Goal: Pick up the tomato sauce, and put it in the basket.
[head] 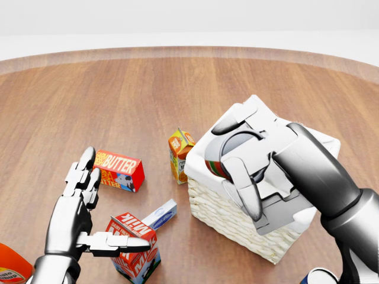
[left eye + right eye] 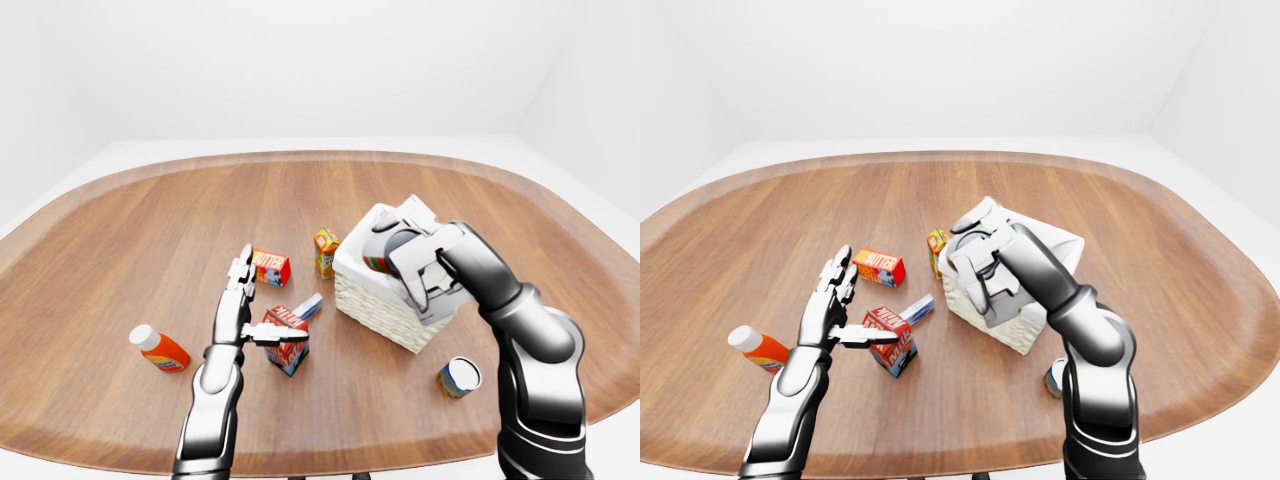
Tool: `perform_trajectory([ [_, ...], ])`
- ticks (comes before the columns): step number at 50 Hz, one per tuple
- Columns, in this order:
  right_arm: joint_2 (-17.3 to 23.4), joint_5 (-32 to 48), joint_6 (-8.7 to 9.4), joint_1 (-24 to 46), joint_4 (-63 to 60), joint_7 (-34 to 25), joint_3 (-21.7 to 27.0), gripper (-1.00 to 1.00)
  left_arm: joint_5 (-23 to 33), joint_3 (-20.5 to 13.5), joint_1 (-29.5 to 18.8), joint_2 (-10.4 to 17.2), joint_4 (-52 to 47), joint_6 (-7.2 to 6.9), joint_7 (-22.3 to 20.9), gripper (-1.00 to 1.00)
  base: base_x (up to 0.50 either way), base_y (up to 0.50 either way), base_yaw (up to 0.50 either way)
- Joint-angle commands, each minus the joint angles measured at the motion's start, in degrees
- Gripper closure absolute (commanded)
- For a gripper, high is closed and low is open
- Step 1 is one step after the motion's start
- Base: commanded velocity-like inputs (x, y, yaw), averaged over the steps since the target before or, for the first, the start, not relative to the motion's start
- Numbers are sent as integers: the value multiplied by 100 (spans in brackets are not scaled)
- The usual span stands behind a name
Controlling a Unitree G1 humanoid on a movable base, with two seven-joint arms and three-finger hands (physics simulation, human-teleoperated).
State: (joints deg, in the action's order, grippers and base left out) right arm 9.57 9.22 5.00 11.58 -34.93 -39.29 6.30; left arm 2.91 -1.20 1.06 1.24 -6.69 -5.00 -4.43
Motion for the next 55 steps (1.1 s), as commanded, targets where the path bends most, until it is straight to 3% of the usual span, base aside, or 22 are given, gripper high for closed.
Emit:
perform_trajectory([
  [1, 276, -70, 0, 741, 502, 315, 226, 100, 1, -5, -12, 2, 25, 0, 0, -95, 0, 0, 0],
  [38, 1193, -270, 0, 4285, 8200, 2317, 219, 100, 14, 4, 14, 0, 34, 0, 2, -95, 0, 0, 0],
  [49, 1197, -215, -14, 4929, 9816, 2700, 138, 100, 30, 26, 40, -8, -9, 0, 1, -95, 0, 0, 0],
  [55, 1123, -121, -169, 5164, 10391, 2964, 118, 100, 28, 24, 23, -7, 34, 0, 1, -95, 0, 0, 0],
])
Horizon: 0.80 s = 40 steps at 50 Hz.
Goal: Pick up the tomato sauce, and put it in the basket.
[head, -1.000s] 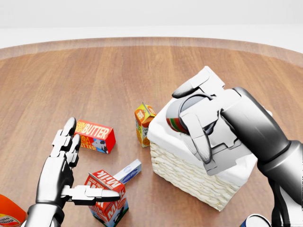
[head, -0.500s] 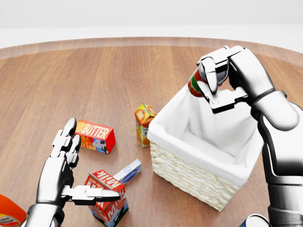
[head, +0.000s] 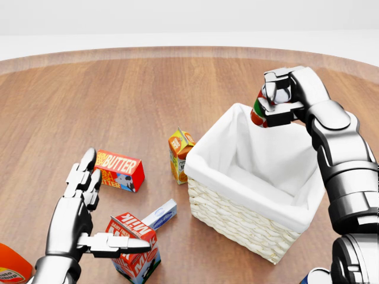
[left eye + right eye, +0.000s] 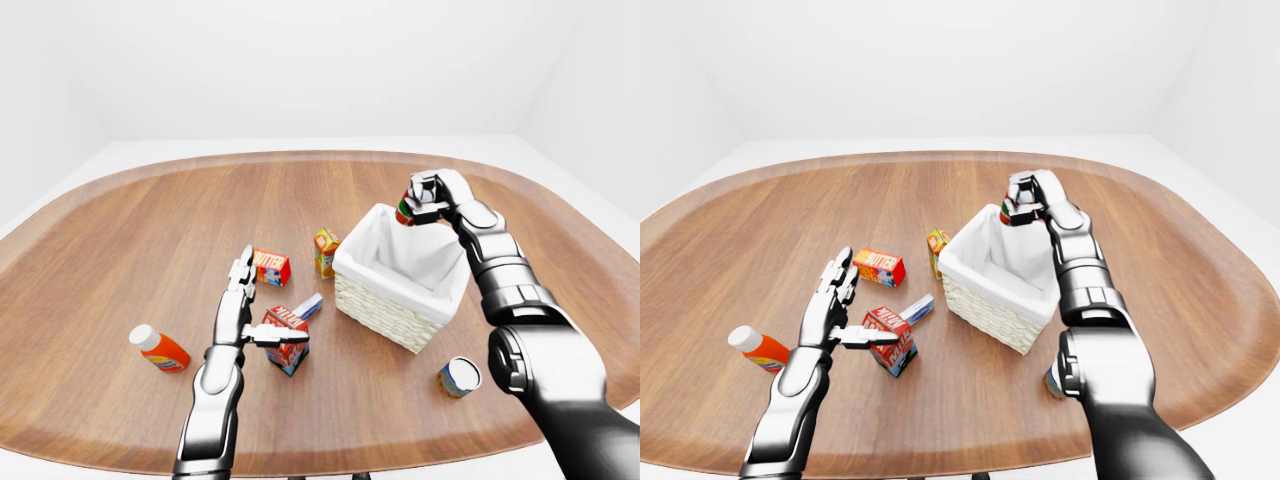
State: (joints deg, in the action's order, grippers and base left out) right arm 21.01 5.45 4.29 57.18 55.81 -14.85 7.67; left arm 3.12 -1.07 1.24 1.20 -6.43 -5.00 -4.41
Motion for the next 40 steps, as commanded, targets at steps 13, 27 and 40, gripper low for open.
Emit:
perform_trajectory([
  [13, -125, 510, -26, 772, 1722, 812, -9, 100, -4, 5, 5, -3, -18, 0, -3, -95, 0, 0, 0],
  [27, -169, 739, 71, 732, 1865, 1041, 27, 100, -7, 2, 11, -2, -22, 0, -8, -95, 0, 0, 0],
  [40, -178, 854, 71, 798, 1882, 986, 30, 100, -5, 2, 17, 0, -6, 0, -11, -95, 0, 0, 0],
])
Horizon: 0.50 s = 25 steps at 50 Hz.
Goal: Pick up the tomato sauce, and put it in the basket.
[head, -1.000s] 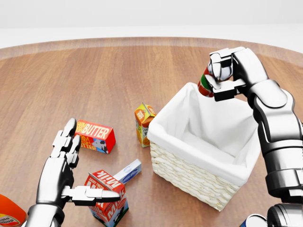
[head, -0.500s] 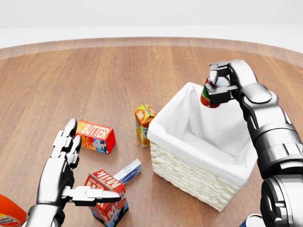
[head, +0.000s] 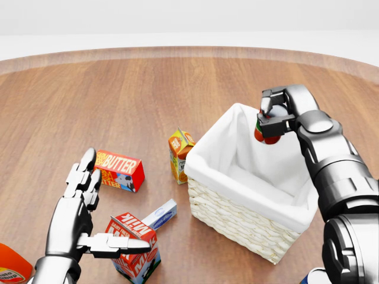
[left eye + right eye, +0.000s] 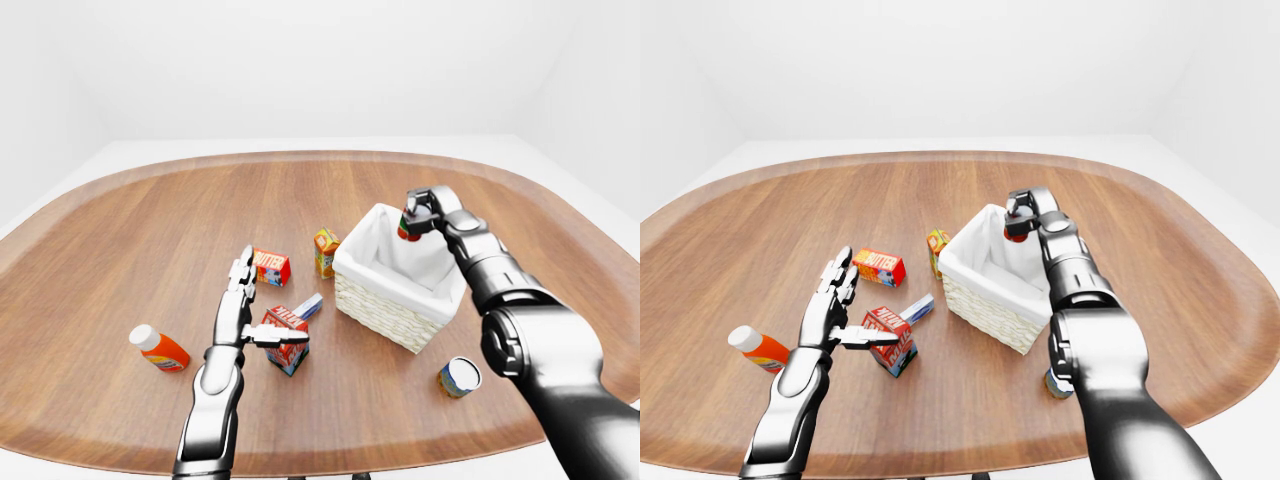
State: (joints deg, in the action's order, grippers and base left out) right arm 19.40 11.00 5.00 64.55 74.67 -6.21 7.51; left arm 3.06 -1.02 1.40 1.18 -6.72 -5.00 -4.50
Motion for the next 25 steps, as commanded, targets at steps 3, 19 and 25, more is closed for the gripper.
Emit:
perform_trajectory([
  [3, -22, 304, 0, 72, 8, 79, 52, 100, 8, 6, 10, -1, 29, 0, -3, -95, 0, 0, 0],
  [19, -25, 313, 0, 117, 32, -101, 72, 100, 13, 9, 16, -4, 23, 0, -4, -95, 0, 0, 0],
  [25, -30, 323, 0, 118, 44, -114, 80, 100, 12, 8, 9, -4, 29, 0, -3, -95, 0, 0, 0],
])
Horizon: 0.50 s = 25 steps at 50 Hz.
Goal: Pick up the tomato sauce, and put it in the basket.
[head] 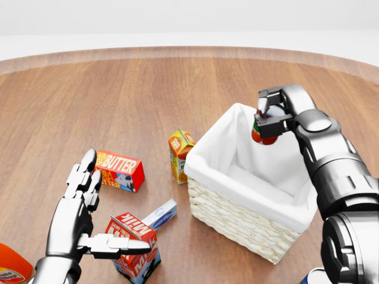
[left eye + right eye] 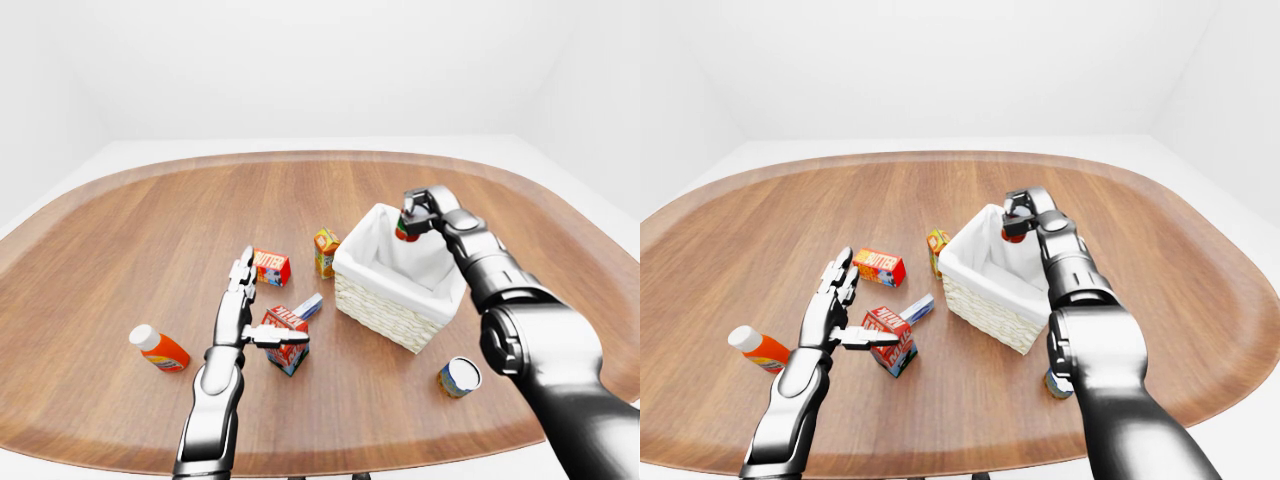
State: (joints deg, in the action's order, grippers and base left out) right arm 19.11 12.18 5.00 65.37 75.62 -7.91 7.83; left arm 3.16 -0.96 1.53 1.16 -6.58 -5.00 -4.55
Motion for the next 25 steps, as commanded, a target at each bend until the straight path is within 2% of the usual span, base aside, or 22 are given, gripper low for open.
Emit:
perform_trajectory([
  [1, -1, 205, 0, 35, -51, 56, 49, 100, 3, 2, -4, -2, 15, 0, 2, -95, 0, 0, 0],
  [2, -5, 210, 0, 33, -49, 64, 47, 100, 3, 1, -5, -1, 13, 0, 3, -95, 0, 0, 0],
  [3, -5, 210, 0, 33, -49, 64, 48, 75, 3, 1, -5, -1, 13, 0, 3, -95, 0, 0, 0],
  [4, -7, 216, 0, 31, -48, 65, 45, 12, 3, 1, -5, -1, 26, 0, 3, -95, 0, 0, 0],
  [5, -10, 227, 0, 29, -46, 71, 40, -100, 6, 4, -6, -1, 45, 0, 4, -95, 0, 0, 0],
  [25, -18, 253, 0, 34, -47, 148, 58, -100, -1, -5, -22, 3, 53, 0, -1, -95, 0, 0, 0],
])
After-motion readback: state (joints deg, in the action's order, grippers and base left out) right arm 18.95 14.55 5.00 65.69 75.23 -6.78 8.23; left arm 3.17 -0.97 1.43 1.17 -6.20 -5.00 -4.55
